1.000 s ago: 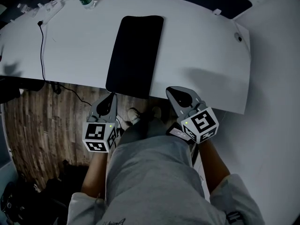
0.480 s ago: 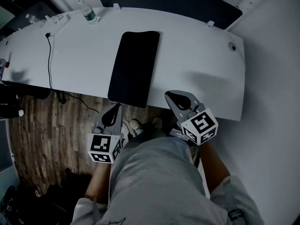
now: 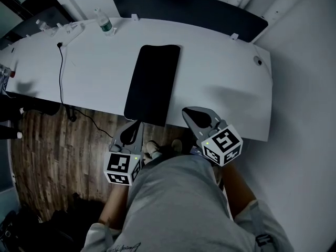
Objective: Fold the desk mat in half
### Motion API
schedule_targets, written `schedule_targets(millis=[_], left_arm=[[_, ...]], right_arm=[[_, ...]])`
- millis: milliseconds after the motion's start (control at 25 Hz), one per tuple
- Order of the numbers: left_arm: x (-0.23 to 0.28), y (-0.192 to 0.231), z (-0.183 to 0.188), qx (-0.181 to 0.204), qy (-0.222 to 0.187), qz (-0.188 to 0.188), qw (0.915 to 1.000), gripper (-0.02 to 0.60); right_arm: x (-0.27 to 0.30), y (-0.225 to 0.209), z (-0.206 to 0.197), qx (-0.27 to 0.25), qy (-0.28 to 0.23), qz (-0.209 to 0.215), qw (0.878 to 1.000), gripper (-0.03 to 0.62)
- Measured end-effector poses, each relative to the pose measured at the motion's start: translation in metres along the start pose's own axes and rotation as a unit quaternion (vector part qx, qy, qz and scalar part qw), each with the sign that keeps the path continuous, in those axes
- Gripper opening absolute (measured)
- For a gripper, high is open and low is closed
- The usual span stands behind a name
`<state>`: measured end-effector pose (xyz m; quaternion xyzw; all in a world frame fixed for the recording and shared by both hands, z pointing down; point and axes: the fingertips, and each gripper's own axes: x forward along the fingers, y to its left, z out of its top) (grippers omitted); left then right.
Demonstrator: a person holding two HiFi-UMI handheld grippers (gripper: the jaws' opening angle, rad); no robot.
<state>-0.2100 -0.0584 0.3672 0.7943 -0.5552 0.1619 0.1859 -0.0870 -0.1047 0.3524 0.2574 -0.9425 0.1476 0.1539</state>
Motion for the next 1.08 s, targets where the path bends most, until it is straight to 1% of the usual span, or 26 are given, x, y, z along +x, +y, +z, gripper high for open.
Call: schedule_targets(millis=[200, 560, 1080], left_arm=[[-0.002, -0.002, 0.003, 0.01, -0.002, 0.001, 0.9999, 0.018], [-0.008, 0.002, -0.003, 0.001, 0.001, 0.003, 1.0, 0.018], [-0.01, 0.0, -0.005, 0.003, 0.005, -0.002, 1.0, 0.018]], right_arm=[[0.004, 0.004, 0.001, 0.001, -0.004, 0.007, 1.0, 0.005], [0.008, 0.013, 0.001, 0.002, -0.006, 0.012, 1.0, 0.005], [0.005, 0.014, -0.003, -0.004, 0.0, 0.014, 1.0, 0.005]])
